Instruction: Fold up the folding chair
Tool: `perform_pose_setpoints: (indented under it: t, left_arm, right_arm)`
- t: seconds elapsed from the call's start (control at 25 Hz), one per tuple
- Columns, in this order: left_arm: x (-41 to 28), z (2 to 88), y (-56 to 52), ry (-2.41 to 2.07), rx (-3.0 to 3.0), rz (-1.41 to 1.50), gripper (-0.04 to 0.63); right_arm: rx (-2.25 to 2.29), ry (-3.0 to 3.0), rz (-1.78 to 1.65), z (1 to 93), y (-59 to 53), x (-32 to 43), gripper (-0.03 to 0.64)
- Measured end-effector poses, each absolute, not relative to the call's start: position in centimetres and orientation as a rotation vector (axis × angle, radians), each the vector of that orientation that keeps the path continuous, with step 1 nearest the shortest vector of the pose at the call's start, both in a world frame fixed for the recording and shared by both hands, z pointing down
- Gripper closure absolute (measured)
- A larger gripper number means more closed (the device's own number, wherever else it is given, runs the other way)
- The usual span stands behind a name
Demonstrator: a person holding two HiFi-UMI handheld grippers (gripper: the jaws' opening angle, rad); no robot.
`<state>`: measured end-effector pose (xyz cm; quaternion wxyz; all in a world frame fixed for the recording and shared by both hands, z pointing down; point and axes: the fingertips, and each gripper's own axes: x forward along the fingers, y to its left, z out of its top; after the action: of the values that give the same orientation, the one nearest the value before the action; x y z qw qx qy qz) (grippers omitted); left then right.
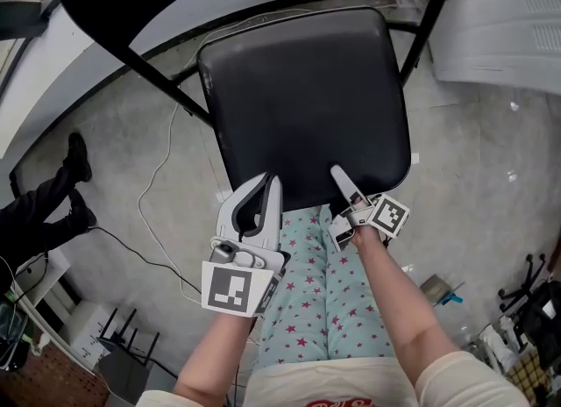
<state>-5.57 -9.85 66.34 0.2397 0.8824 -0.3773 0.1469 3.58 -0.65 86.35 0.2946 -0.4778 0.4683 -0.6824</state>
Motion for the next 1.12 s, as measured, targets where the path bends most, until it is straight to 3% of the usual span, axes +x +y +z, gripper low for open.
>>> perform_pose_setpoints:
  t: [0.04,0.32,0.4,0.48,0.6,0.64,0.92,1.0,1.12]
  left_arm:
    - [-6.0,66.3,-10.2,-1.041,2.408,0.383,0.594]
    - [-11.5,66.2,-19.0,-1.309,2.4,0.404,0.583]
    - [-13.6,66.3,-22.3,-1.418,2.349,0.389,0.551]
    - [-15.8,66.5,-25.4,-1.525,2.284,0.399,0.384]
    - [-18.4,66.5,-29.3,-1.63,2.237,0.455,0.264]
    - [-18.7,66.2,-30.6,-1.62,2.253,0.449,0.256]
    - [-13.6,63.7,-36.8,-1.236,2.48,0.306,0.267]
    - [-12.9,63.5,-37.4,-1.235,2.505,0.302,0.393]
    - [-12.7,63.4,-37.4,-1.199,2.531,0.287,0.414]
  right_arm:
    - [-1.301,1.197,-1.78,86.5,-0.8,4.0,0.148]
    - [-1.323,1.145,-1.749,86.8,-0.7,4.5,0.172]
    - [-1.293,1.142,-1.763,86.7,-0.7,4.3,0.173]
    - [-1.278,1.138,-1.772,86.6,-0.7,4.1,0.174]
    - [-1.289,1.14,-1.775,86.6,-0.6,4.1,0.173]
    - [-1.293,1.146,-1.773,86.6,-0.7,4.2,0.172]
    - [-1.305,1.155,-1.74,86.6,-0.8,4.2,0.167]
    - [-1.307,1.159,-1.736,86.6,-0.8,4.3,0.176]
    - [-1.302,1.12,-1.734,86.6,-1.0,4.5,0.187]
